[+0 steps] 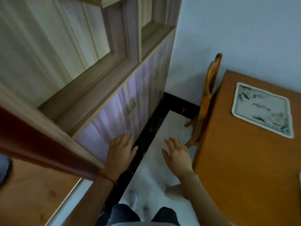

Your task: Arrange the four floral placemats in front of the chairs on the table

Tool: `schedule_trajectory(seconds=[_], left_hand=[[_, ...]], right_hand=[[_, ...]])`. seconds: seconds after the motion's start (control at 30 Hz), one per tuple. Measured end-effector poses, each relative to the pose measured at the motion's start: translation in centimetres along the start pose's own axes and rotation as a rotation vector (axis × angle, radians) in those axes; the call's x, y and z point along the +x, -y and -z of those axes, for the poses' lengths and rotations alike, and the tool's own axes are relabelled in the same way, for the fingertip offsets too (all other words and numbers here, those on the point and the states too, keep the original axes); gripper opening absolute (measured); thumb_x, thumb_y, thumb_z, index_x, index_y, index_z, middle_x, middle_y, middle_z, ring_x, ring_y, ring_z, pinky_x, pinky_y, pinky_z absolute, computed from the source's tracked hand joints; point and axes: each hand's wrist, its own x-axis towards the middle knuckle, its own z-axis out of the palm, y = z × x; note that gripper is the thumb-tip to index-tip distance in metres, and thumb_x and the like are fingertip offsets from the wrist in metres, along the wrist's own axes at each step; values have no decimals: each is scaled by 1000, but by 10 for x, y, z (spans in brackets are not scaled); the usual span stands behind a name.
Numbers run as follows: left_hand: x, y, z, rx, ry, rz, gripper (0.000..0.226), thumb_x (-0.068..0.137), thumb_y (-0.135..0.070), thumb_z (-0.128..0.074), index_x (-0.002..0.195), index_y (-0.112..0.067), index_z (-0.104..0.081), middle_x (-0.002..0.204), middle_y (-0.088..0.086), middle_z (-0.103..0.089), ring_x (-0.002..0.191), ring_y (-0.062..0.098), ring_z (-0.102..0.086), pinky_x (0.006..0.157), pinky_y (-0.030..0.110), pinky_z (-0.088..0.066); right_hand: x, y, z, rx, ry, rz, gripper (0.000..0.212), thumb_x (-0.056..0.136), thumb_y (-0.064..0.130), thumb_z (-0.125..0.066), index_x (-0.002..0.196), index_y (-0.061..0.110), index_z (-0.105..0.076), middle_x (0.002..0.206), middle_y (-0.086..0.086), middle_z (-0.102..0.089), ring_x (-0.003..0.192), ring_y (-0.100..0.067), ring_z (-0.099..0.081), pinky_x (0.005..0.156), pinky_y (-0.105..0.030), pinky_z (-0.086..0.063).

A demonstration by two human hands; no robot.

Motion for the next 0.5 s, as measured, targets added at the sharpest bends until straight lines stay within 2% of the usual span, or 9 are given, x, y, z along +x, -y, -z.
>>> schedule_trajectory(seconds=[0.17,0.3,0.4,0.5], left_hand=[[53,3,-8,-33,88,-143,47,84,-39,-39,107,-4,-61,103,13,-66,91,31,-64,75,38,-53],[91,1,-10,-20,117,-225,49,84,-39,-38,107,-4,-63,105,13,-67,93,31,-64,75,38,-52],[119,-6,-15,-42,140,-283,50,85,-39,-38,109,-2,-63,107,16,-66,96,32,-64,76,40,-54],[148,-19,-23,-89,159,-318,51,85,-39,-38,109,0,-62,108,19,-66,97,35,-63,76,44,-55]], right_hand=[[18,-8,1,-13,-12,-181,35,82,29,-55,109,9,-63,108,-12,-66,95,-30,-64,78,-39,-53],[33,-12,6,-29,-55,-279,35,82,30,-54,107,9,-63,106,-12,-66,95,-30,-64,78,-39,-53],[45,-23,11,-47,-63,-337,40,85,36,-44,109,9,-62,107,-11,-66,96,-29,-64,78,-39,-53],[56,-43,15,-54,-66,-410,37,87,34,-48,111,10,-61,112,-10,-65,101,-28,-62,82,-39,-52]])
